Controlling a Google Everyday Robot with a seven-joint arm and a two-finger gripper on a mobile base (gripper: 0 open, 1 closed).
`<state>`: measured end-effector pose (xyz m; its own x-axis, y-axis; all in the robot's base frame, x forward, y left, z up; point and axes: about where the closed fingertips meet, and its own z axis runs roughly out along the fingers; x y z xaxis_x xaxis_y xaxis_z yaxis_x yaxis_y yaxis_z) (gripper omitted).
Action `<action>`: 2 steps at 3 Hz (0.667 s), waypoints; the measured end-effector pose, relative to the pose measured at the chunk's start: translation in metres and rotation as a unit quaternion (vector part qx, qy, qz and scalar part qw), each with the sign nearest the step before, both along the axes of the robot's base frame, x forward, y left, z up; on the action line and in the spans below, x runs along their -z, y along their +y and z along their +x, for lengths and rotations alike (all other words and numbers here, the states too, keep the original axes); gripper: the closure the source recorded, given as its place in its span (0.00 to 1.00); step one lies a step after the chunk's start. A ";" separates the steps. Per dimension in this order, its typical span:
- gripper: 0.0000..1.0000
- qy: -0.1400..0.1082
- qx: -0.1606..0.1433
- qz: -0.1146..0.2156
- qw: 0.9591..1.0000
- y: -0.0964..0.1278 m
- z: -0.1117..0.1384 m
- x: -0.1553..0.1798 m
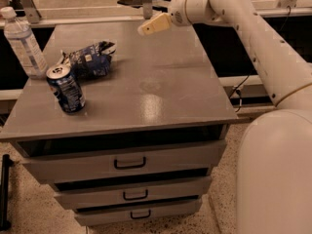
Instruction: Move blue chip bag near blue plastic bottle
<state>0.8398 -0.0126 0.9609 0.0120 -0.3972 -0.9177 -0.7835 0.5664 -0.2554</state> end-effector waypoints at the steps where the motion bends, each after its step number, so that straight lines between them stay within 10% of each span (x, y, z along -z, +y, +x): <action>1: 0.00 0.013 0.019 0.004 1.000 -0.033 -0.007 0.003; 2: 0.00 0.013 0.020 0.005 1.000 -0.034 -0.007 0.004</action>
Offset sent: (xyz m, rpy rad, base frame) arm -0.0108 -0.0591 -0.0007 0.0106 0.0344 -0.0698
